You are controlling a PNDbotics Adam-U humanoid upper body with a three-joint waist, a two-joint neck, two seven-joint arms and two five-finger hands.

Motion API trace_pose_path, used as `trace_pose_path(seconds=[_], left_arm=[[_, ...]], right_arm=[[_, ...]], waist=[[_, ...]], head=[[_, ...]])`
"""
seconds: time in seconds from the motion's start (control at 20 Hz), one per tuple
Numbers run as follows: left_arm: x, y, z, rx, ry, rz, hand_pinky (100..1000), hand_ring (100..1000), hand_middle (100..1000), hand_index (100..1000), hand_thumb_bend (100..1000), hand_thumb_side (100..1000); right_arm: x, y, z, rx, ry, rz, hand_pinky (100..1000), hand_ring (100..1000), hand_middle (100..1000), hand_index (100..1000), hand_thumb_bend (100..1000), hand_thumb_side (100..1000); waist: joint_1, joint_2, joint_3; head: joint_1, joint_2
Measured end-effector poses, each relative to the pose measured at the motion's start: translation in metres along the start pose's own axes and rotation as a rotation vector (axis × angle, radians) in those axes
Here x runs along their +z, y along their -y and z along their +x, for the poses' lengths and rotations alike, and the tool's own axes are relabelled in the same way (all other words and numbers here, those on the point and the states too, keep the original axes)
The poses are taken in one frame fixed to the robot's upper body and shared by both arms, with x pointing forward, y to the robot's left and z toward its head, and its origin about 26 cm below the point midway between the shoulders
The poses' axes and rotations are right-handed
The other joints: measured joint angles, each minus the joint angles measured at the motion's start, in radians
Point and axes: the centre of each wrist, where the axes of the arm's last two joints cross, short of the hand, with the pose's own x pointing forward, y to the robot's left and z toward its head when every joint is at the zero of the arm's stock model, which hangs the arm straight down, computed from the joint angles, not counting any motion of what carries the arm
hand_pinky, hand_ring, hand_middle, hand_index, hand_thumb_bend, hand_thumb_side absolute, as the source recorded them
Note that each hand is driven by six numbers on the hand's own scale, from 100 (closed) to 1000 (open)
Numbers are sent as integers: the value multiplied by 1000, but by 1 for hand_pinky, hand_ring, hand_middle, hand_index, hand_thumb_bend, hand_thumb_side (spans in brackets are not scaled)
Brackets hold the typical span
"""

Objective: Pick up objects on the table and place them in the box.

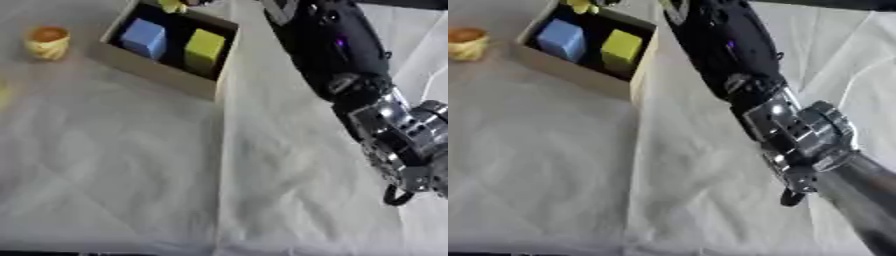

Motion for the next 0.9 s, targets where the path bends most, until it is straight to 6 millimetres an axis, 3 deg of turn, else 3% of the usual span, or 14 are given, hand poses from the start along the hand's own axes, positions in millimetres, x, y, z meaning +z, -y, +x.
trace_pose_path(seconds=[0.1, 0.15, 0.3, 0.9], left_arm=[[0, 0, 0, 0, -1, -2, 782, 860, 747, 831, 100, 655], [0, 0, 0, 0, -1, -2, 782, 860, 747, 831, 100, 656], [0, 0, 0, 1, -1, -3, 782, 860, 747, 831, 100, 657], [-1, 1, 0, 4, -5, -10, 781, 863, 747, 831, 100, 662]], right_arm=[[-5, -10, 1, -3, -20, 17, 856, 919, 847, 987, 421, 100], [-8, -15, 2, -2, -25, 23, 860, 926, 854, 993, 480, 167], [-14, -27, 4, 18, -30, 40, 873, 944, 869, 1000, 485, 260], [-17, -33, 2, 61, -34, 43, 889, 979, 884, 1000, 491, 276]], waist=[[0, 0, 4], [0, 0, 6], [0, 0, 8], [0, 0, 11]], head=[[-3, 0], [-5, 0], [-6, 0], [-4, 0]])
